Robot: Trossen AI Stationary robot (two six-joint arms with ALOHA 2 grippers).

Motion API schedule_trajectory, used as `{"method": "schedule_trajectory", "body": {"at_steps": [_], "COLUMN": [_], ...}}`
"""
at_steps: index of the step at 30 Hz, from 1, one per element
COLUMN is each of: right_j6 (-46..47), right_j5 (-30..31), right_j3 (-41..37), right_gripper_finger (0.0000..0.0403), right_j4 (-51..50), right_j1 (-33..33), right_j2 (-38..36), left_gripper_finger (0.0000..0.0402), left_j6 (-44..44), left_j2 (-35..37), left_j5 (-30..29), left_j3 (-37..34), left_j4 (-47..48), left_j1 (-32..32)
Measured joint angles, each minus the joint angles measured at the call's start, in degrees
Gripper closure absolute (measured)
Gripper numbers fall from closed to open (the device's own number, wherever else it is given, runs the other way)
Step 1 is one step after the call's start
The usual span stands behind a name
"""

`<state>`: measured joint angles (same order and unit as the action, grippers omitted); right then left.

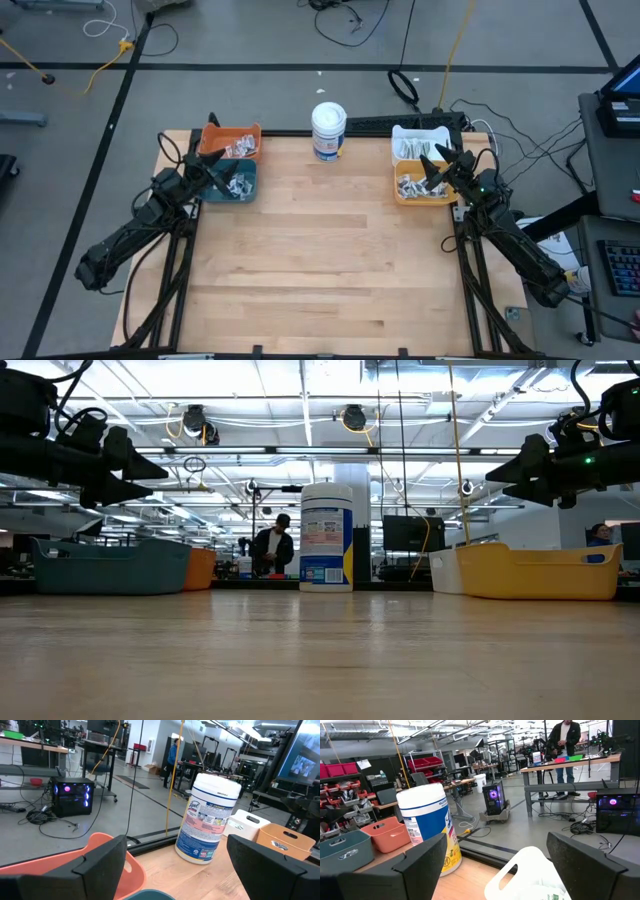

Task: Pick & Place First Aid Supplies
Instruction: Return to Home Position

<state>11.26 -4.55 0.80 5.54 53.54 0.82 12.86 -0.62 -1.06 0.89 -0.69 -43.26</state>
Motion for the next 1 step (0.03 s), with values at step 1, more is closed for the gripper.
{"method": "schedule_trajectory", "body": {"at_steps": [1], "right_j6": [0.0], "right_j5": [0.0], "right_j3": [0.0], "right_gripper_finger": [0.0066], "right_j4": [0.0], "right_j1": [0.0], "right_j2": [0.01], "left_gripper_finger": [0.0055], "left_j6": [0.0], "left_j2": [-0.01], "left_j5": [0.0], "left_j3": [0.0], "left_j4": [0.0], "left_j1": [0.02]}}
